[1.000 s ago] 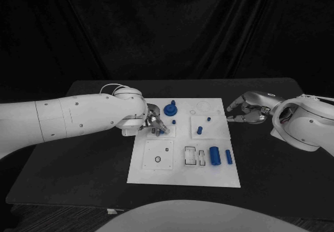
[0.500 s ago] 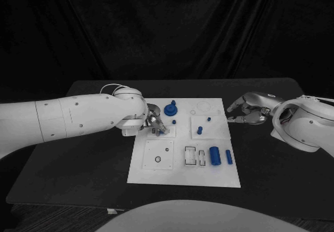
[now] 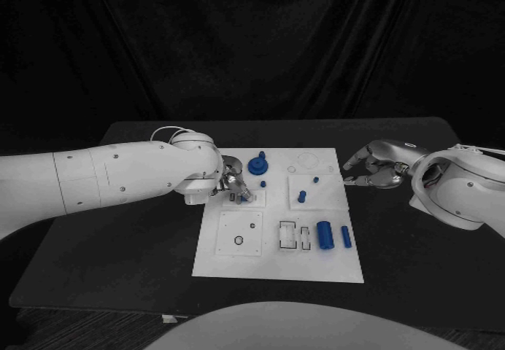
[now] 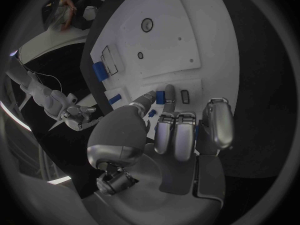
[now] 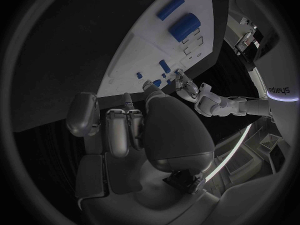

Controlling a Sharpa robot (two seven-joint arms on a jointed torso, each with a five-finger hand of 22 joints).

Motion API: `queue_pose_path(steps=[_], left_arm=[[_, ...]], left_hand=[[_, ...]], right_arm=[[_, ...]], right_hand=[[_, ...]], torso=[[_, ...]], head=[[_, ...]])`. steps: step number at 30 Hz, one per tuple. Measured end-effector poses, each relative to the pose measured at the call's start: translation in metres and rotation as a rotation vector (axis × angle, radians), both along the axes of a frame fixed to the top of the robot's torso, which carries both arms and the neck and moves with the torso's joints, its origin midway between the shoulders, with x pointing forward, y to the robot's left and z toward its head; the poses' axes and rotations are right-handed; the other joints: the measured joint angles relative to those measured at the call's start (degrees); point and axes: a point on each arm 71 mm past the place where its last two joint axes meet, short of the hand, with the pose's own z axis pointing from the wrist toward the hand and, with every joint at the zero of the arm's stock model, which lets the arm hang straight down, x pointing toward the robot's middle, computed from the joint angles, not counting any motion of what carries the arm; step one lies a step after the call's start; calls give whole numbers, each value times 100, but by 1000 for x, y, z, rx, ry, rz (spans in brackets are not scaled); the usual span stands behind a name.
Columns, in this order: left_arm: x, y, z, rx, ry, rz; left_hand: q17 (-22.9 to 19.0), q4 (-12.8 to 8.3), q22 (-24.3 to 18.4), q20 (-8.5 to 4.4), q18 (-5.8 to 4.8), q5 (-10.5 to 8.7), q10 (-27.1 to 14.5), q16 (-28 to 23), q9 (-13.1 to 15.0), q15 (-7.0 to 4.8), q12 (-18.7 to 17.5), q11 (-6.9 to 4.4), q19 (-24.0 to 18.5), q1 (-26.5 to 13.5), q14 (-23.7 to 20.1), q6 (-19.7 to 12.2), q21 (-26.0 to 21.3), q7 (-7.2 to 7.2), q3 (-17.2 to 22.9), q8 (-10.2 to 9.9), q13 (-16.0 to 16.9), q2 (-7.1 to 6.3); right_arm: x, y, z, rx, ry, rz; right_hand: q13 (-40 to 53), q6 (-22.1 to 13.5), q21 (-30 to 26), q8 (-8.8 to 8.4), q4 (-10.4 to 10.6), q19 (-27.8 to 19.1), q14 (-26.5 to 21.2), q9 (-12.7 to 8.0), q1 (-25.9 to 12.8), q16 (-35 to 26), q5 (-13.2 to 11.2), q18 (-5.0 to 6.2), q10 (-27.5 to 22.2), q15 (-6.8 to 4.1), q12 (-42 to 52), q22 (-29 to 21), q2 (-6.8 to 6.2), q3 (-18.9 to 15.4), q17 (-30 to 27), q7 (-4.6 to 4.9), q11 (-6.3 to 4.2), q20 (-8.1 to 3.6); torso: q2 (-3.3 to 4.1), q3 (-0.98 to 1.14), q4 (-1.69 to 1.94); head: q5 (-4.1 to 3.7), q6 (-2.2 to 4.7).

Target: Assemble the parts on the task board

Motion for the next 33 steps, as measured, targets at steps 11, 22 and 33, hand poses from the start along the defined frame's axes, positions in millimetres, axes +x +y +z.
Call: queue_pose_path(steps=[11, 22, 33], left_arm=[[1, 1, 0, -4, 1, -6], [2, 1, 0, -6, 6, -13], [0, 3, 1, -24, -1, -19]], left_hand=[[0, -38, 0, 0, 0, 76, 0, 0, 28, 0, 0, 0, 0, 0, 0, 35, 0, -32, 69, 0, 0, 0], [0, -71, 5, -21, 1, 1, 21, 0, 87, 0, 0, -21, -22, -49, 0, 84, -41, -39, 502, -1, 0, 47], [0, -282, 4, -21, 1, 715, 21, 0, 258, 0, 0, -21, -21, -336, 0, 18, -79, -41, 1328, 16, 0, -181]], right_arm=[[0, 0, 0, -1, 2, -1], [0, -1, 0, -3, 3, -2], [0, -1, -1, -5, 6, -4]], right_hand=[[-2, 0, -69, 0, 0, -41, 0, -5, 14, -60, 0, 0, 0, 0, -24, -1, 14, 0, 0, 0, 0, 0], [-3, 0, -136, 0, 0, -64, 0, -13, 14, -102, 23, 0, 0, 0, -46, -1, 14, 0, 0, 0, 0, 1], [-3, 20, -203, -21, 0, -82, 0, -19, 51, -132, 62, 0, 0, 0, -76, -2, 50, 0, 0, 20, 0, 1]], torso=[[0, 0, 0], [-2, -1, 0], [0, 2, 0]], head=[[1, 0], [-9, 0], [-12, 0]])
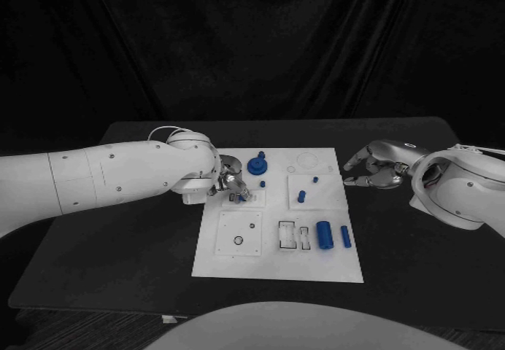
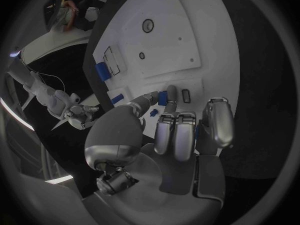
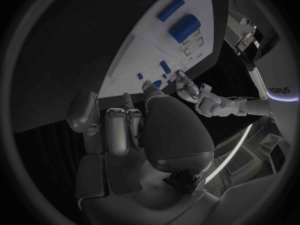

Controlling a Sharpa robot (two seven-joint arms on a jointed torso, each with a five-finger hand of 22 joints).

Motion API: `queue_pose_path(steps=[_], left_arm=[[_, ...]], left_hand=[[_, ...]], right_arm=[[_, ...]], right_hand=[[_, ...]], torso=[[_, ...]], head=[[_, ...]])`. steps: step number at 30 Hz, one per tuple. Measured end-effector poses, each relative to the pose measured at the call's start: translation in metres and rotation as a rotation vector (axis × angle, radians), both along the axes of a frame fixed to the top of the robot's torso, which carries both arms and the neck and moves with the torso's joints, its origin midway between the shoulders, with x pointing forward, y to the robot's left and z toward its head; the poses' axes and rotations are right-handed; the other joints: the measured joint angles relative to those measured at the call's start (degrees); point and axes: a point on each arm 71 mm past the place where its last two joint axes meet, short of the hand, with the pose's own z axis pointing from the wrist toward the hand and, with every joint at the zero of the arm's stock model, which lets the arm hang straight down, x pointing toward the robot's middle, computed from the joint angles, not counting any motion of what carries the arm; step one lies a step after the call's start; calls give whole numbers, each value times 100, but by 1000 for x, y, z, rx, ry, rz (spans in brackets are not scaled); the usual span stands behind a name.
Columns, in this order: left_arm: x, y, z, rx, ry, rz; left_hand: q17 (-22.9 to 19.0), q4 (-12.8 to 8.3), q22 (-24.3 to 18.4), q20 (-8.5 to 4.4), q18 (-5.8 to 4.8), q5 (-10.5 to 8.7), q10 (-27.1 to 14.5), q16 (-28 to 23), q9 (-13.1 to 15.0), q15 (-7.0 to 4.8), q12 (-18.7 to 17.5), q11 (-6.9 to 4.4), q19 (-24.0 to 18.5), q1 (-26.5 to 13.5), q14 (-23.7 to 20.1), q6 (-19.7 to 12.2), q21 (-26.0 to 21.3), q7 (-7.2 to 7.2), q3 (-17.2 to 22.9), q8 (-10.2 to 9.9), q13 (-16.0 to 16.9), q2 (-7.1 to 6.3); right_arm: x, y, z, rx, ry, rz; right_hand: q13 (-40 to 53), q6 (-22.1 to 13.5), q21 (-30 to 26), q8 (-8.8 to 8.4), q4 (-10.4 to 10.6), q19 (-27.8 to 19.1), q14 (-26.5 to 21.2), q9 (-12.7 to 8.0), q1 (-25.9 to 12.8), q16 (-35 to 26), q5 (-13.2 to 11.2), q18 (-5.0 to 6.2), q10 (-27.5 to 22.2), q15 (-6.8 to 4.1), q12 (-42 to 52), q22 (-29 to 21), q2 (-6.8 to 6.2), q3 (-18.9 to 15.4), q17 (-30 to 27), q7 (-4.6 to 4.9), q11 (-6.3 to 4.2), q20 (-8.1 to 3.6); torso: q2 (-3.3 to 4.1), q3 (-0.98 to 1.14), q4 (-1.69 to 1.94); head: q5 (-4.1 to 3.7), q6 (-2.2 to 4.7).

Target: Assemble the parts on the task board

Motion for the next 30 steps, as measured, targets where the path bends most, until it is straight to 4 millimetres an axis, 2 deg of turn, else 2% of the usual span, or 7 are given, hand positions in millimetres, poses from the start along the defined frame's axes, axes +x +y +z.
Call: queue_pose_path(steps=[12, 16, 20, 22, 30], left_arm=[[-1, 4, 11, -37, -34, -6], [1, 4, 14, -40, -42, -6], [5, 5, 15, -32, -42, -3], [7, 5, 14, -25, -39, -3], [15, 3, 12, 7, 0, 3]], left_hand=[[0, 61, -1, 0, 0, 30, 0, 0, 67, 0, 0, 0, 0, -75, 0, -10, 0, 11, 110, 37, 0, -75], [0, 23, -1, 0, 0, 47, 0, 0, 76, 0, 0, 0, 0, -90, 0, -18, 0, 21, 165, 38, 0, -90], [0, -34, -1, 0, 0, 42, 0, 0, 97, 0, 0, 0, 0, -143, 0, -28, 0, 32, 285, 40, 0, -142], [0, -40, -1, 0, 0, -12, 0, 0, 101, 0, 0, 0, 0, -174, 0, -29, 0, 33, 339, 61, 0, -127], [0, -40, -2, 0, 0, -45, 0, 0, 117, 0, 0, 0, 0, -225, 0, -13, 0, 19, 339, 61, 0, -164]], right_arm=[[0, -1, 0, -5, 5, -3], [0, 0, -1, -6, 7, -4], [0, 0, -1, -8, 8, -4], [0, -1, -1, -8, 9, -5], [1, -1, -1, -11, 11, -7]], right_hand=[[0, 0, -13, 0, 0, 0, 0, -6, 0, -35, 7, 0, 0, 0, -23, -1, 0, 0, 0, 0, 0, 0], [0, 0, -28, 0, 0, 0, 0, -6, 0, -35, 28, 0, 0, 0, -23, -1, 0, 0, 0, 0, 0, 0], [0, 0, -28, 0, 0, 0, 0, -6, 0, -35, 28, -1, 0, 0, -22, -1, 0, 0, 0, 0, 0, 0], [0, 0, -28, 0, 0, 0, 0, -6, -1, -35, 27, 0, 0, 0, -22, -1, -1, 0, 0, 0, 0, 0], [0, 0, -28, 0, 0, -20, 0, -12, 10, -35, 31, 0, 0, 0, -21, -1, 10, 0, 0, 0, 0, 20]], torso=[[1, -2, 3], [1, -3, 4], [1, -3, 3], [-1, -2, 3], [-3, -2, 3]], head=[[-1, 0], [-12, 0], [-18, 0], [-21, 0], [-40, 0]])
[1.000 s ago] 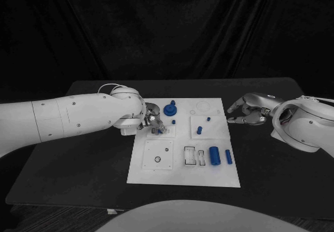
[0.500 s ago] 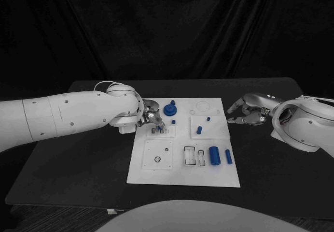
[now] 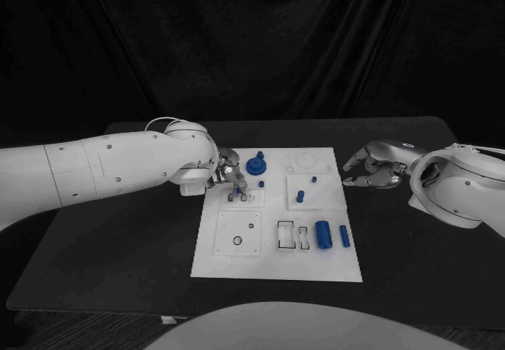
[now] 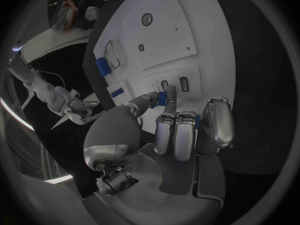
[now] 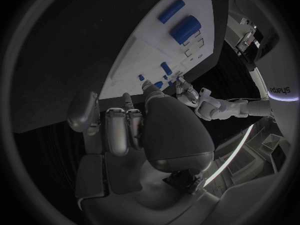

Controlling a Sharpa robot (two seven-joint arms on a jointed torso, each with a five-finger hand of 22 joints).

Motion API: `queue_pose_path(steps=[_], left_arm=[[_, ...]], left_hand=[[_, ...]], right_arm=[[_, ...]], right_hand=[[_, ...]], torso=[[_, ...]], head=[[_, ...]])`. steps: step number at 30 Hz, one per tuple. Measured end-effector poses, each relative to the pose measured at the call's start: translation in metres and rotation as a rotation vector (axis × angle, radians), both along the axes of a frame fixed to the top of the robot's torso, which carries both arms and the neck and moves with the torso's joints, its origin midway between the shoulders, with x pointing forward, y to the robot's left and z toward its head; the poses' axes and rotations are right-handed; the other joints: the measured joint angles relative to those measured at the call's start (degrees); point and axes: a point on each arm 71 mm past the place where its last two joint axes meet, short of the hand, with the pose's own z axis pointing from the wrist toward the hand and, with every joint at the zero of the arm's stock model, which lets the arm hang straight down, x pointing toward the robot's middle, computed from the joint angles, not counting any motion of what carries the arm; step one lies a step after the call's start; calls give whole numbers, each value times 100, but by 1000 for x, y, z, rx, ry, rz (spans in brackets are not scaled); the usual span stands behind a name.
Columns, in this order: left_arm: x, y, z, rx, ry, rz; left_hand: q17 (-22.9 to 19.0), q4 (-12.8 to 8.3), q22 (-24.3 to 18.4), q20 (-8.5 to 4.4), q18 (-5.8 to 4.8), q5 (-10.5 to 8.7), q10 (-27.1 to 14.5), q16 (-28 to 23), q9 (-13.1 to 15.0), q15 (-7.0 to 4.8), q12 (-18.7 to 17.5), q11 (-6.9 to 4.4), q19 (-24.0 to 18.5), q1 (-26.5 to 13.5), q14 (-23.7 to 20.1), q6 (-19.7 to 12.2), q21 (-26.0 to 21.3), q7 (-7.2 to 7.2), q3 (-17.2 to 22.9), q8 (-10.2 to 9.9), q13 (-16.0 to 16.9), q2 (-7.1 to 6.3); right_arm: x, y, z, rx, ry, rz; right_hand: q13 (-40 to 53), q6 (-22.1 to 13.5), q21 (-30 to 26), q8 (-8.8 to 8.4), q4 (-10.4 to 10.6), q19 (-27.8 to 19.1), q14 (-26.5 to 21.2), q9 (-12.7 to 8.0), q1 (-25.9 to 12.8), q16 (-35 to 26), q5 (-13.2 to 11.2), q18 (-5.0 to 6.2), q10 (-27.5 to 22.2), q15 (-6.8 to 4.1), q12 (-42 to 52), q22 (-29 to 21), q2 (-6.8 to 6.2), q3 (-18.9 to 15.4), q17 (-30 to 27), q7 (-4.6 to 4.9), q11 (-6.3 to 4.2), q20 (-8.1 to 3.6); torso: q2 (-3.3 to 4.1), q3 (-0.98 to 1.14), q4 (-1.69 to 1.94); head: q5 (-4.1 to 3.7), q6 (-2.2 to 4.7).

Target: Assemble the parts on the task board

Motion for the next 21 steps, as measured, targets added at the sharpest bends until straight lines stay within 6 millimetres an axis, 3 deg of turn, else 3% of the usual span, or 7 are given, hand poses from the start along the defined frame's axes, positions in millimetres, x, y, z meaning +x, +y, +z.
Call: queue_pose_path(steps=[7, 8, 21], left_arm=[[2, -2, -3, 6, 57, 22], [2, -2, -3, 8, 61, 22], [3, 0, -4, 28, 84, 39]], left_hand=[[0, 0, 0, -21, 0, -2, 0, 0, 28, 0, 0, 0, 21, -59, 0, 12, 0, -10, 0, 0, 0, -60], [0, -138, 0, -21, 0, -10, 0, 0, 29, 0, 0, 0, 21, -61, 0, 23, 0, -1, 138, 0, 0, -61], [0, -191, -1, -41, 0, -23, 0, 0, 37, 0, 0, 0, 42, -139, 0, 42, 0, 19, 223, 0, 0, -59]], right_arm=[[0, 0, 0, -2, 1, -2], [0, 0, 0, -2, 1, -2], [1, 0, -1, -4, 3, -2]], right_hand=[[0, 0, 0, 0, 0, 0, 0, 0, 21, 0, 21, 0, 0, 0, 10, 0, 21, 0, 0, 0, 0, 0], [0, 0, 0, 0, 0, 0, 0, 0, 21, 0, 21, 0, 0, 0, 9, 0, 21, 0, 0, 0, 0, 0], [1, 0, -23, 0, 0, 0, 0, 1, 20, 0, 21, 0, 0, 0, -20, 4, 20, 0, 0, 0, 0, 0]], torso=[[0, -1, -3], [0, -1, -4], [4, -3, -3]], head=[[10, 0], [11, 0], [9, 0]])
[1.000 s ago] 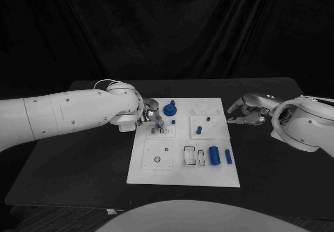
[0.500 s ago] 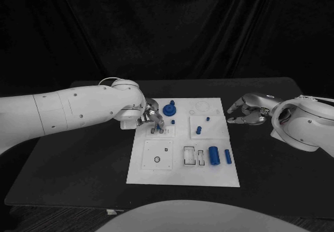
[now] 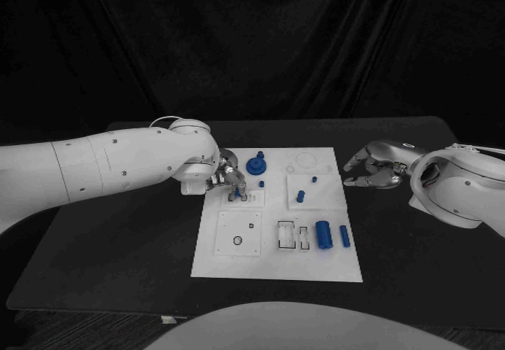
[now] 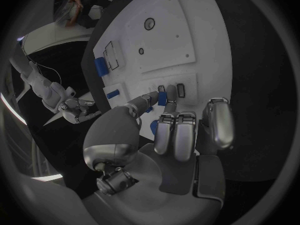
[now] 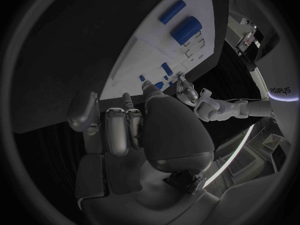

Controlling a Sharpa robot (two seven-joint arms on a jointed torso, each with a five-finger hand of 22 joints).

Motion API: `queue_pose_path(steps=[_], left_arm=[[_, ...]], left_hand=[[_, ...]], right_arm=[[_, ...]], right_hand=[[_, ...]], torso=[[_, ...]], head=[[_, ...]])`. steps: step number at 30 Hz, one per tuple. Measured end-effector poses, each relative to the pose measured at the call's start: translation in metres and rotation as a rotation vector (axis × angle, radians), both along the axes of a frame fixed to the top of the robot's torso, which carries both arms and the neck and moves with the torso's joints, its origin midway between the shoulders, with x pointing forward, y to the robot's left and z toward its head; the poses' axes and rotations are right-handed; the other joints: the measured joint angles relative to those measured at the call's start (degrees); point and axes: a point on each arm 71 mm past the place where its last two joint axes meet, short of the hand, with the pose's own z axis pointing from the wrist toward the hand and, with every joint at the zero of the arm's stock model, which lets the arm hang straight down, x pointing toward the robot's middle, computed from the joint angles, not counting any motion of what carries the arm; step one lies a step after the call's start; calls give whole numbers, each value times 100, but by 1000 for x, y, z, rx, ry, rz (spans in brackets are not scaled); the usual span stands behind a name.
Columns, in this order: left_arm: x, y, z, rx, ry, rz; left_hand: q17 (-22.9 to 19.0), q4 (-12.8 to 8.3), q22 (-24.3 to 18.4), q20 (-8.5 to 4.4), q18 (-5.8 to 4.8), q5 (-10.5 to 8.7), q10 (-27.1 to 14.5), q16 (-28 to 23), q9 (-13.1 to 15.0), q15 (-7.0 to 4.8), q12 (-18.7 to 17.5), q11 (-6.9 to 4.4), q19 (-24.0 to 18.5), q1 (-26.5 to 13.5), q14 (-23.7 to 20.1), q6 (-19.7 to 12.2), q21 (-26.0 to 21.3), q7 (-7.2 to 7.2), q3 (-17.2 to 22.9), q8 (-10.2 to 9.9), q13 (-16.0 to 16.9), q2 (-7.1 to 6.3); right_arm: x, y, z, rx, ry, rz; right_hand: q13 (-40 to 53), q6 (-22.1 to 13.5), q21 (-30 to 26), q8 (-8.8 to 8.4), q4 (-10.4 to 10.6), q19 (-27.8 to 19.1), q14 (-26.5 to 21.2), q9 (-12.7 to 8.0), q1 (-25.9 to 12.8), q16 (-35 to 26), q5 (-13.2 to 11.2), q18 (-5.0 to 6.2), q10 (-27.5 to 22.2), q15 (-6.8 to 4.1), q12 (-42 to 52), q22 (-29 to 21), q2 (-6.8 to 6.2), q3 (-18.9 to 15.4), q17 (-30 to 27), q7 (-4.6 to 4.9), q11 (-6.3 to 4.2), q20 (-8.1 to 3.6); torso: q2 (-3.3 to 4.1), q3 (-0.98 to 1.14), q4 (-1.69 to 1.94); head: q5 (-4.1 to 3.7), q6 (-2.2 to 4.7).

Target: Assemble the parts on the task board

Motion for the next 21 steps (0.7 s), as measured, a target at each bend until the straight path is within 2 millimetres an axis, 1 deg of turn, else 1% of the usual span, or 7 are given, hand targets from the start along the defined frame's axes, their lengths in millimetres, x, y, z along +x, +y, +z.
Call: queue_pose_path(steps=[10, 12, 15, 21], left_arm=[[1, -3, 0, 6, 2, 1], [1, -4, 0, 6, 2, 0], [2, -5, 0, 6, 1, -1], [3, -7, 0, 7, 2, -2]], left_hand=[[0, -7, 0, 0, 0, -11, 0, 0, 0, 0, 0, 0, 0, -20, 0, 15, 0, -20, 6, -1, 0, -10], [0, 1, 0, 0, 0, -22, 0, 0, 0, 0, 0, 0, 0, -20, 0, 13, 0, -21, 15, -1, 0, -10], [0, -6, 0, 0, 0, -23, 0, 0, 0, 0, 0, 0, 0, -43, 0, 13, 0, -21, 39, -1, 0, -33], [0, -14, 0, 0, 0, -32, 0, 0, -1, 0, 0, 0, 0, -41, 0, 13, 0, -20, 48, -1, 0, -32]], right_arm=[[0, 0, -1, -1, 3, -1], [0, 0, -1, -1, 4, 0], [0, 0, -2, -1, 4, 0], [0, 0, -2, -2, 5, 1]], right_hand=[[0, 0, 0, 0, 0, 0, 0, 0, -1, 0, 0, 0, 0, 0, 2, -1, -1, 0, 0, 0, 0, 0], [0, 0, 0, 0, 0, 0, 0, -3, -1, -23, 0, 0, -19, 0, 6, -1, -1, 0, 0, 0, 19, 0], [0, 0, 0, 0, 0, 0, 0, -5, -1, -23, 0, 0, -20, 0, 7, -1, -1, 0, 0, 0, 20, 0], [0, 0, 0, 0, 0, 0, 0, -5, -1, -23, 0, 0, -20, 0, 8, -1, -1, 0, 0, 0, 20, 0]], torso=[[-3, 2, 3], [-3, 2, 3], [-4, 2, 3], [-4, 3, 3]], head=[[20, 0], [20, 0], [21, 0], [20, 0]])
